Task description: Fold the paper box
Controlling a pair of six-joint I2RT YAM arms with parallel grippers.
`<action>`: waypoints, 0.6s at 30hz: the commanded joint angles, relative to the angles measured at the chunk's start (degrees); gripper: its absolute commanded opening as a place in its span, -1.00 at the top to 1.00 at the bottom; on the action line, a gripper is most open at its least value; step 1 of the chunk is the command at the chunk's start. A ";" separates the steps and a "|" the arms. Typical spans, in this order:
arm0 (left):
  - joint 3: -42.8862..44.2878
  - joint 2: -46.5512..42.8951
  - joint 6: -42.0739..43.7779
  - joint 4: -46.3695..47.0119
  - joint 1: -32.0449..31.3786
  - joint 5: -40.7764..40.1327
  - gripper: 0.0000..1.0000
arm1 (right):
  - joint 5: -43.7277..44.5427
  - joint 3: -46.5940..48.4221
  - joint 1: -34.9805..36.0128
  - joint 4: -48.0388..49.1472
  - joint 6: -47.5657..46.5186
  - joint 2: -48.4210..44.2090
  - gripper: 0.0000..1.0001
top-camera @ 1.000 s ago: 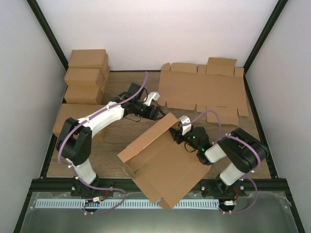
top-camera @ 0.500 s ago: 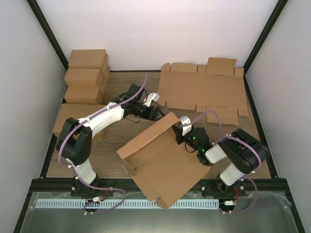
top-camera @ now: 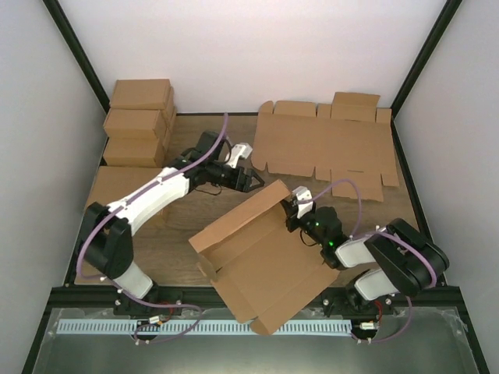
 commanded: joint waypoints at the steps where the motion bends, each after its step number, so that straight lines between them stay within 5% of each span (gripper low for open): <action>1: 0.73 -6.94 -0.68 -1.43 -0.27 -4.43 -0.57 | 2.19 2.02 0.21 -5.31 1.77 -3.37 0.99; 8: 3.96 -20.44 -2.12 -8.02 -0.29 -16.16 -0.71 | 3.90 7.98 -5.20 -18.46 17.99 -7.40 0.99; 12: 7.13 -28.53 -3.02 -11.67 -0.29 -21.60 -0.81 | 13.11 12.17 -8.81 -29.78 32.91 -10.06 0.99; 18: 6.70 -34.66 -5.48 -16.56 -0.29 -22.07 -0.93 | 10.60 13.40 -12.82 -31.85 42.62 -13.25 0.99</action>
